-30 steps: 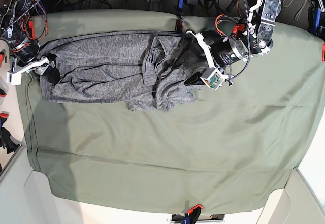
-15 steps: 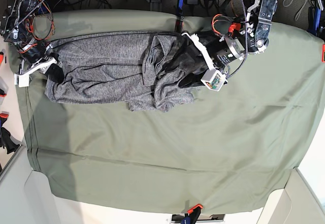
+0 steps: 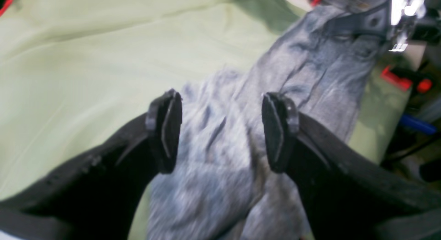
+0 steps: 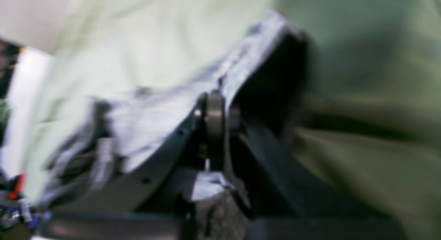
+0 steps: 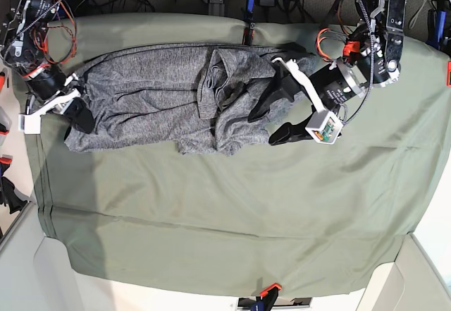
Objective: Fold the T-shirt properly
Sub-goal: 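Grasp the shirt with the right gripper and fold it onto the bundle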
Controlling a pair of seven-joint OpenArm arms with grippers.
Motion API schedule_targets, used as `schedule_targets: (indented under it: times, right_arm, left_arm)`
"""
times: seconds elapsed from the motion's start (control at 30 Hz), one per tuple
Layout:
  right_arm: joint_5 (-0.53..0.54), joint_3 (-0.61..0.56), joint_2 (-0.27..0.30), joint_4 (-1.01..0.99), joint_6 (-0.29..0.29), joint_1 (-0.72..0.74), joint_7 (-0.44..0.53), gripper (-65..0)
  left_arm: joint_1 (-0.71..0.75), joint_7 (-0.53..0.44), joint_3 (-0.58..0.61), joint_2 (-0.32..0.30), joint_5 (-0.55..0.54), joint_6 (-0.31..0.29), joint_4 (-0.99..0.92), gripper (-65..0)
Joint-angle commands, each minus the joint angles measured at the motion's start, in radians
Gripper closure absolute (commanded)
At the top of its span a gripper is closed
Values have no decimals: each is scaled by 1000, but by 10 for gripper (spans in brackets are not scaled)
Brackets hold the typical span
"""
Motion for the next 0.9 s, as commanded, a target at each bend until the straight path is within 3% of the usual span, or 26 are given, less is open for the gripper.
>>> schedule_targets:
  times: [0.0,0.17,0.47,0.63,0.77,0.87]
  right_arm:
    - [23,-26,-15,40,10,9,7,0]
    - [-7,-238,-128,95,10,-5,18,0]
    - [-188,-588,-307,99,0,-8,136,0]
    - [-328,-743,-309,90,-6,-2,251,0]
    - [-380,-820,-309,90,-6,-2,265,-8]
    - [-396,-842,-309,90,-6,-2,268,-220]
  left_arm:
    - [-4,-24,-21,-16,-20,-6,18,-394]
    - [24,-22,-126,-56,-32,-6,18,-394]
    - [118,-16,-275,-127,-89,-6,18,-394]
    - [128,14,-285,-130,-105,-6,18,-394]
    - [128,14,-285,-130,-108,-6,18,-394]
    - [128,14,-285,-130,-132,-6,18,-394]
